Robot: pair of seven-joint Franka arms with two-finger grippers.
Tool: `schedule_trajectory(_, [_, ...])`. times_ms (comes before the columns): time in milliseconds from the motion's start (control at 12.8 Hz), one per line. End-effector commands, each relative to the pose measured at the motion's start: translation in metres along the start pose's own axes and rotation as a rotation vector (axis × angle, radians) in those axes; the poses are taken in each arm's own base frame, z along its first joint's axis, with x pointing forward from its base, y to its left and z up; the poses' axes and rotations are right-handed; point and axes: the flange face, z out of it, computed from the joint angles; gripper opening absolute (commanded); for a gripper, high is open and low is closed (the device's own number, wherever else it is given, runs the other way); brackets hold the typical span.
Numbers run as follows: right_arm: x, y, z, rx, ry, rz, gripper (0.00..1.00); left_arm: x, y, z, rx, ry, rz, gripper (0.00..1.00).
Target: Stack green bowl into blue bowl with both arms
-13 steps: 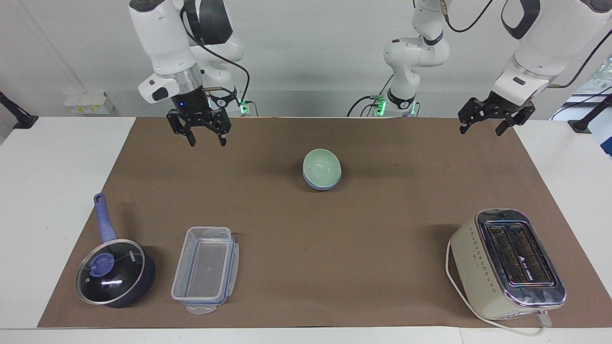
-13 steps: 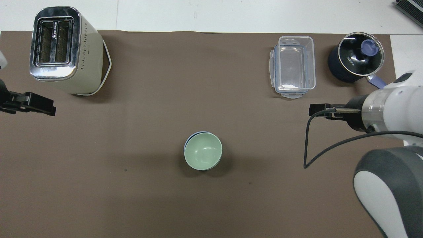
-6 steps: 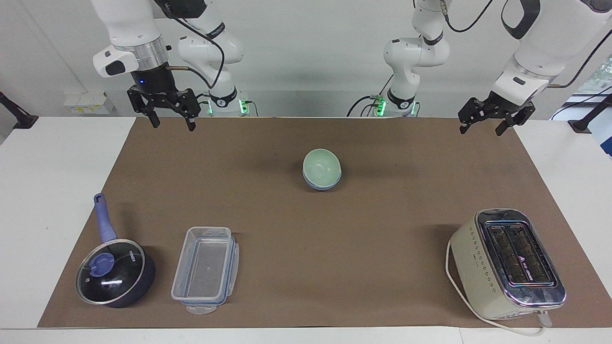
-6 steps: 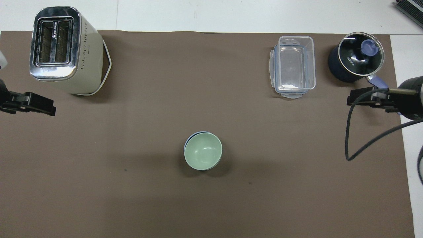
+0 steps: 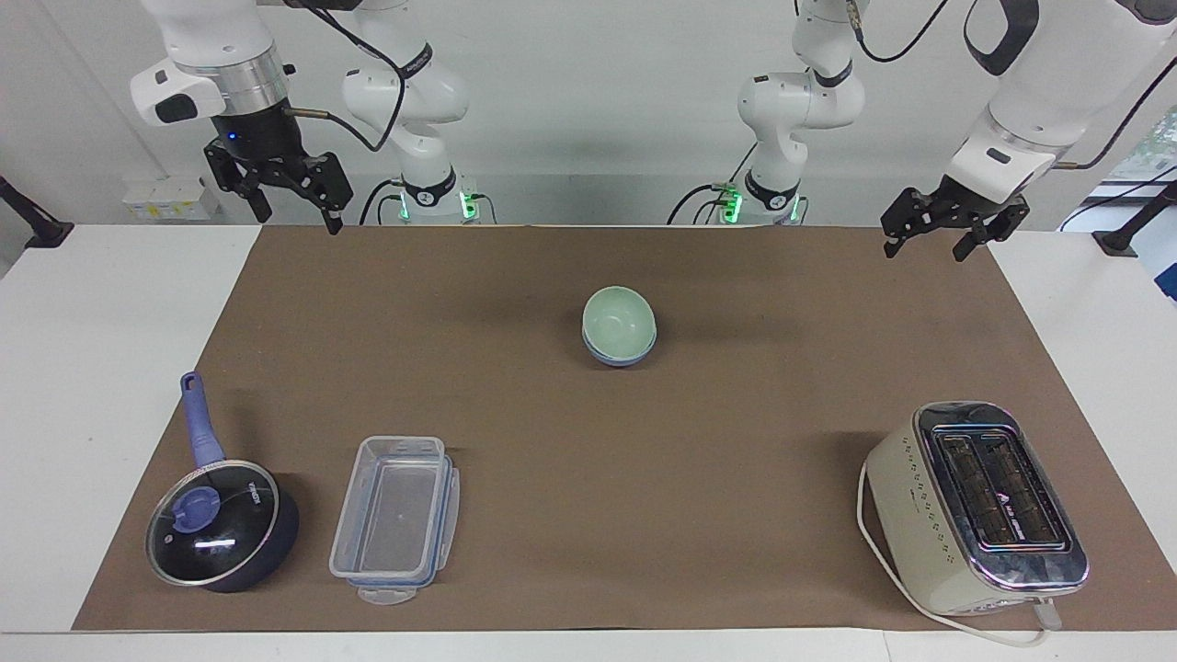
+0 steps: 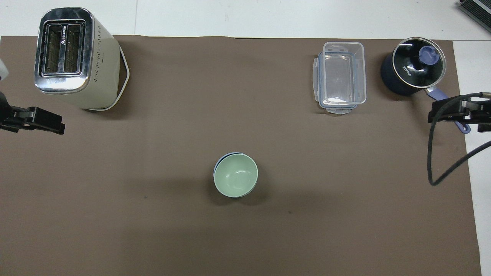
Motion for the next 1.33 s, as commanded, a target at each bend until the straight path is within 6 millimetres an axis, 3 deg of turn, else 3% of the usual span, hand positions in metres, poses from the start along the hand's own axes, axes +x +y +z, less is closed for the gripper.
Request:
schedule_trajectory(0, [-0.002, 0.01, 0.003, -0.01, -0.038, 0.003, 1.0, -0.003, -0.002, -0.004, 0.015, -0.008, 0.003, 1.0])
schedule_trajectory(235, [-0.015, 0.013, 0.008, -0.015, -0.059, -0.026, 1.0, -0.003, -0.002, -0.004, 0.015, -0.008, 0.003, 1.0])
schedule_trajectory(626, [-0.01, 0.03, 0.01, 0.059, -0.068, -0.042, 1.0, -0.003, -0.002, -0.005, 0.013, -0.006, 0.003, 1.0])
schedule_trajectory(1252, [-0.013, 0.03, 0.015, 0.044, -0.083, -0.001, 1.0, -0.003, -0.002, -0.005, 0.015, -0.006, 0.003, 1.0])
